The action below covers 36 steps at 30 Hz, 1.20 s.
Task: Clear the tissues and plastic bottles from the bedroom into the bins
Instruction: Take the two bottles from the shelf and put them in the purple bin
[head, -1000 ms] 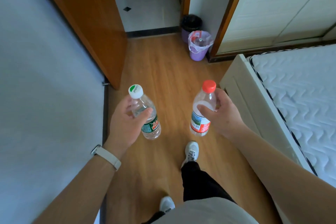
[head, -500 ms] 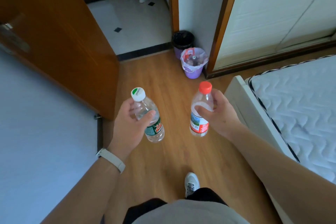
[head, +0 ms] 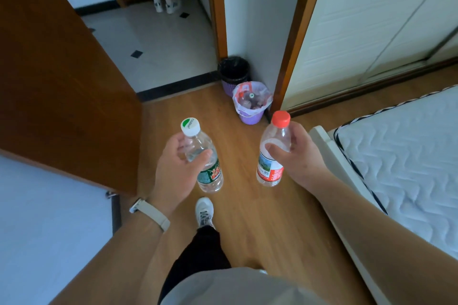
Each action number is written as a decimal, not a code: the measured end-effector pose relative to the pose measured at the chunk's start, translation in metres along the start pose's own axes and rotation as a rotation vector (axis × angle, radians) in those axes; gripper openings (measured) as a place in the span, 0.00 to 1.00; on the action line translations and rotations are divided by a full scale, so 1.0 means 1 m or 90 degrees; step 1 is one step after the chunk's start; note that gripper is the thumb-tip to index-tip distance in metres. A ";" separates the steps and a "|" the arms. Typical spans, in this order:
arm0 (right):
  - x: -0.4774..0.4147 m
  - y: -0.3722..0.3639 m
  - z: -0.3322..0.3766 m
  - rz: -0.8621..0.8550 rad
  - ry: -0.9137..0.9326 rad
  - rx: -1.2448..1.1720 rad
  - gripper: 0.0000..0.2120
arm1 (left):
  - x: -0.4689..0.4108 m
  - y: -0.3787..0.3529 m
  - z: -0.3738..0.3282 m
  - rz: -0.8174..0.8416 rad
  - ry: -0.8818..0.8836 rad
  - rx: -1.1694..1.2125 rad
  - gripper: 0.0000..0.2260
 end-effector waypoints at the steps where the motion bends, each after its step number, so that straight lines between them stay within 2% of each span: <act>1: -0.010 -0.003 0.005 -0.006 -0.001 -0.001 0.22 | -0.014 0.001 0.001 0.001 0.000 0.005 0.27; 6: -0.081 -0.041 0.032 -0.048 -0.034 0.015 0.20 | -0.117 0.016 0.011 0.048 0.014 0.017 0.25; 12: -0.162 -0.084 0.073 -0.093 -0.081 0.048 0.24 | -0.232 0.042 0.008 0.109 0.000 0.010 0.23; 19: -0.219 -0.110 0.092 -0.125 -0.106 0.039 0.25 | -0.316 0.049 0.000 0.154 -0.011 0.007 0.23; 27: -0.287 -0.109 0.086 -0.158 -0.137 -0.019 0.22 | -0.394 0.019 -0.009 0.197 -0.020 -0.027 0.23; 30: -0.328 -0.113 0.072 -0.157 -0.155 -0.050 0.20 | -0.431 -0.001 -0.015 0.217 -0.029 -0.052 0.23; 33: -0.377 -0.117 0.061 -0.145 -0.177 -0.072 0.24 | -0.476 -0.023 -0.022 0.225 -0.015 -0.078 0.25; 36: -0.430 -0.115 0.054 -0.128 -0.190 -0.063 0.23 | -0.521 -0.047 -0.033 0.242 0.001 -0.101 0.26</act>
Point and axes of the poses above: each hand's wrist, its own x-axis away from the middle knuckle, its own y-axis out of the back of the hand, z = x × y, the point moved 6 cm from there along -x, towards the middle knuckle, and after that the axes turned 3 degrees about -x, right-handed, at the moved point
